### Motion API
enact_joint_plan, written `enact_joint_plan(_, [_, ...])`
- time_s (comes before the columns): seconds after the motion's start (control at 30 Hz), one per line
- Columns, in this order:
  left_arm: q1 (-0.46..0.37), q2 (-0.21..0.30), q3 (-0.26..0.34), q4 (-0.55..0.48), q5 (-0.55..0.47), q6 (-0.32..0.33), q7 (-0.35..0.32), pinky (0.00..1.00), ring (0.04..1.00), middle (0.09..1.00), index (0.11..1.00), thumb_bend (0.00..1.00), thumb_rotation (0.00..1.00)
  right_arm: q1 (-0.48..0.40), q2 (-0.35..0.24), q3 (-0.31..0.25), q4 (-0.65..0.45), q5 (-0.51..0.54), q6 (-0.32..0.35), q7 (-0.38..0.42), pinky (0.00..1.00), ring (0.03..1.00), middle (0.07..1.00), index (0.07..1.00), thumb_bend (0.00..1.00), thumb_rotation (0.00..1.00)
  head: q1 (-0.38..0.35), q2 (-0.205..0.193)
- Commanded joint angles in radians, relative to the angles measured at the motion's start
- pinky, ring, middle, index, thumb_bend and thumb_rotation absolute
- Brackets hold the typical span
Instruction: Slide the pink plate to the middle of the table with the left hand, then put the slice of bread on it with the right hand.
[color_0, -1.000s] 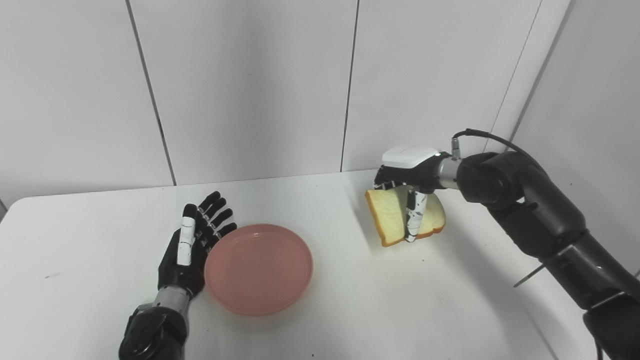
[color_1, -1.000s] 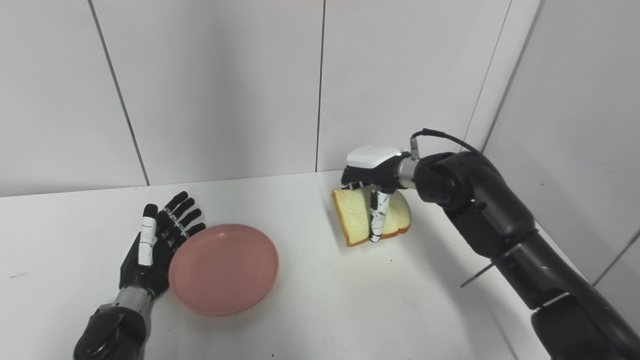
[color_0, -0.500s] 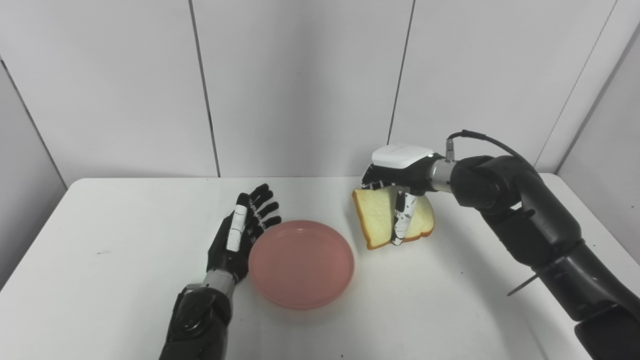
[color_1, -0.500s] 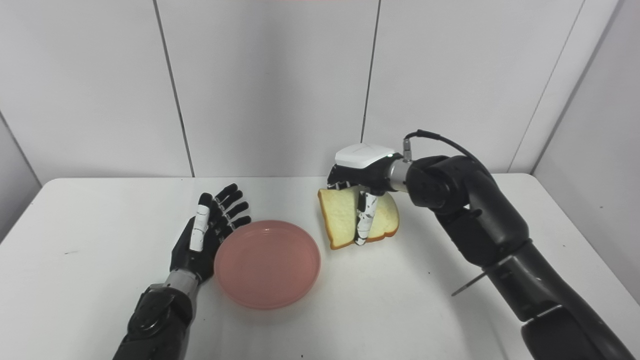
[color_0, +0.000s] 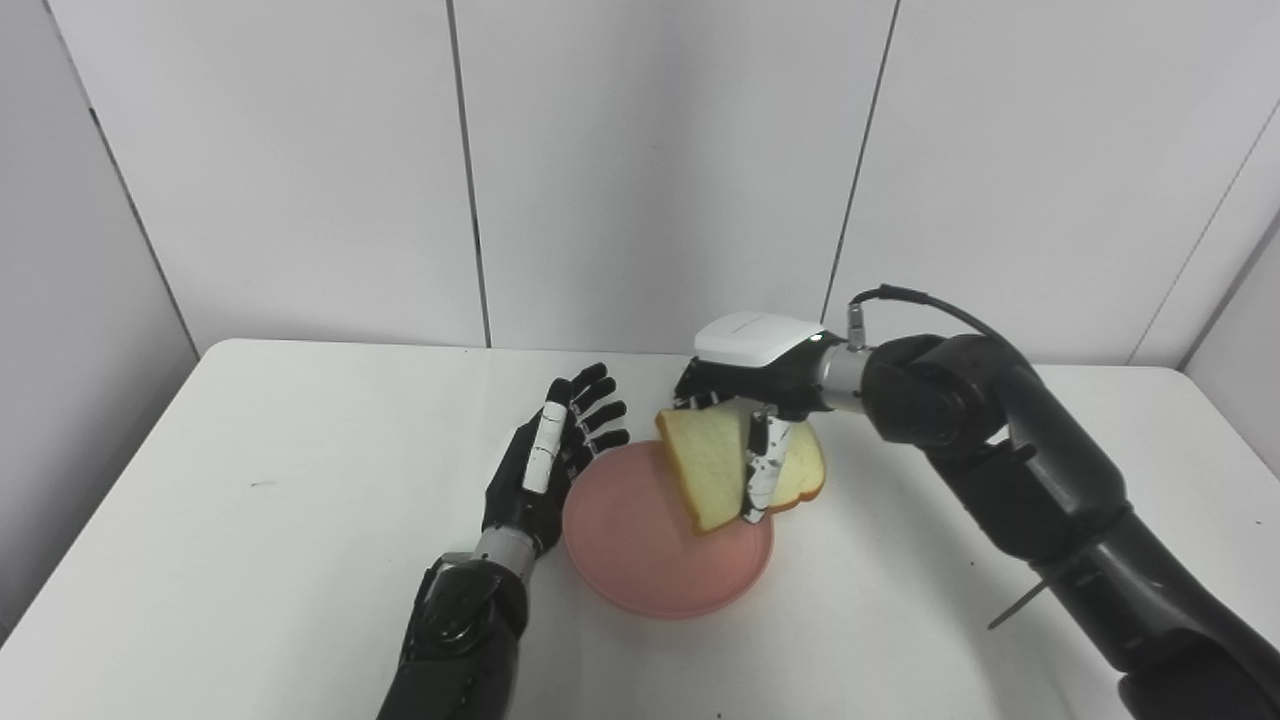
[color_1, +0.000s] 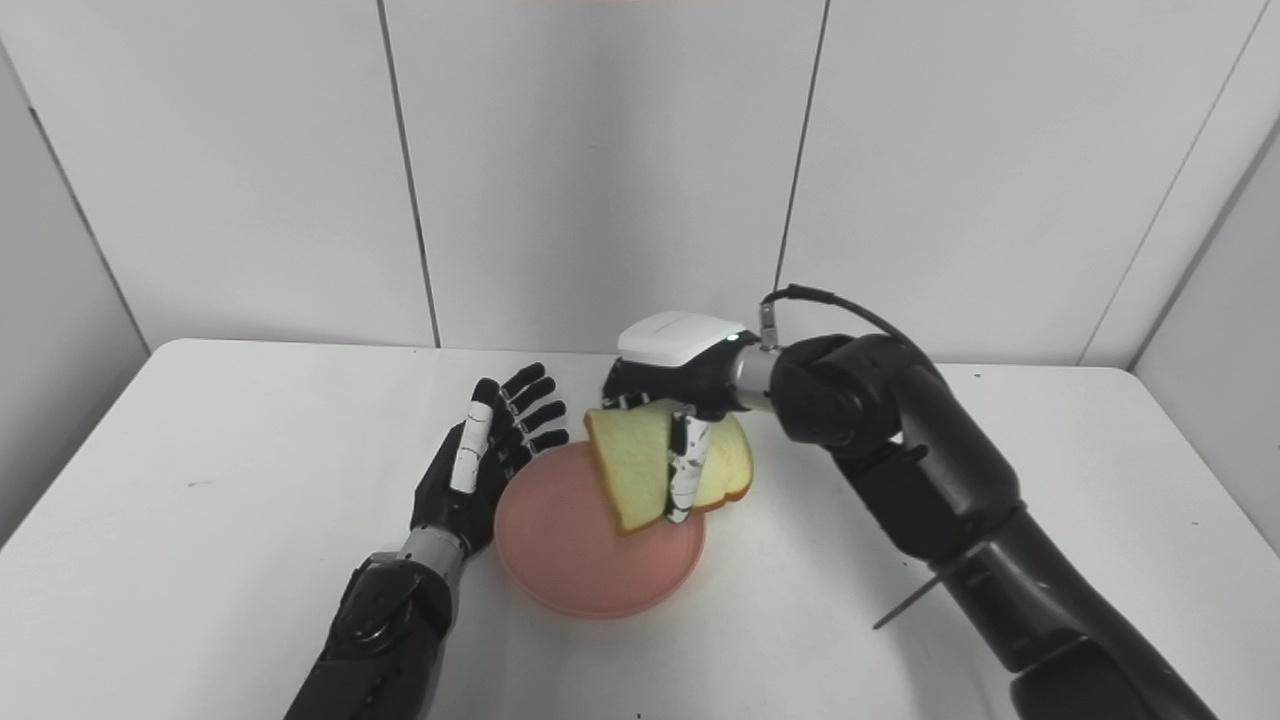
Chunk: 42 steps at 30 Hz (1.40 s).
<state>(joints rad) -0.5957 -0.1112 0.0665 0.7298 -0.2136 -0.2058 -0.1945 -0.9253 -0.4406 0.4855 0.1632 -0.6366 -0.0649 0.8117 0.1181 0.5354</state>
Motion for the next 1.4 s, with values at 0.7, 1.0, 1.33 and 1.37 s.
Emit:
enact_joint_plan(0.7, [0.045, -0.009, -0.016, 0.032, 0.018, -0.002, 0.003, 0.72, 0.814, 0.846, 0.758, 0.97, 0.82, 0.01, 0.08, 0.056, 0.12, -0.044, -0.066, -0.088, 0.42, 0.476, 0.51, 0.464, 0.53, 0.0, 0.018, 0.012])
enact_joint_plan(1.0, [0.036, -0.012, -0.018, 0.045, 0.028, -0.01, 0.003, 0.71, 0.813, 0.832, 0.753, 0.92, 0.82, 0.019, 0.092, 0.059, 0.164, -0.053, -0.063, -0.123, 0.42, 0.485, 0.494, 0.487, 0.53, 0.0, 0.017, 0.014])
enact_joint_plan(1.33, [0.038, -0.014, -0.021, 0.052, 0.027, -0.006, -0.001, 0.72, 0.813, 0.872, 0.82, 0.92, 0.83, 0.037, 0.074, 0.04, 0.132, -0.035, -0.084, -0.157, 0.65, 0.754, 0.784, 0.752, 0.87, 0.1, 0.008, 0.016])
enact_joint_plan(1.37, [0.039, -0.015, -0.02, 0.05, 0.026, -0.001, 0.003, 0.72, 0.814, 0.872, 0.824, 0.92, 0.83, 0.036, 0.068, 0.042, 0.123, -0.044, -0.088, -0.159, 0.66, 0.765, 0.791, 0.762, 0.88, 0.1, 0.004, 0.017])
